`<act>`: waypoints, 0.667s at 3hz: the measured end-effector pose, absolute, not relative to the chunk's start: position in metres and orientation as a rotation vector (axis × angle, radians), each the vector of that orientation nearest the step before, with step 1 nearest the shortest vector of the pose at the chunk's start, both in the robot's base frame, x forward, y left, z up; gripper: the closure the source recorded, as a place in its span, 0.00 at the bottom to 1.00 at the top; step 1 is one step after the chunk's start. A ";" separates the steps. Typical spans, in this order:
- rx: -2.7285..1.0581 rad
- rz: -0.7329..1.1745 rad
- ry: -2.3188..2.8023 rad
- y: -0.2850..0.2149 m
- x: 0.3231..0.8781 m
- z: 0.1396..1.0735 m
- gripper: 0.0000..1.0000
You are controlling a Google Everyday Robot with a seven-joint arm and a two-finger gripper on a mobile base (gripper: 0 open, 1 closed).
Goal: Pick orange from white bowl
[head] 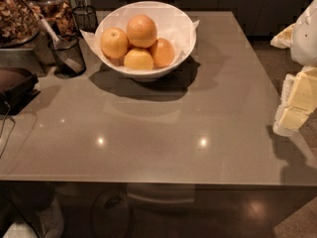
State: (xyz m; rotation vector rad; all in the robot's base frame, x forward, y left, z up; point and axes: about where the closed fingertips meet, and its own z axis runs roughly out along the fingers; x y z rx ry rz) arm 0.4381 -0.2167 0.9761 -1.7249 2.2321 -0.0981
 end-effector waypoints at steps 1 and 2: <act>-1.724 -0.098 2.232 -0.217 0.438 0.976 0.00; -1.590 -0.106 2.244 -0.215 0.447 0.981 0.00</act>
Offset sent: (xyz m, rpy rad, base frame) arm 0.0259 0.0008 0.0090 0.1369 -0.1348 -0.2198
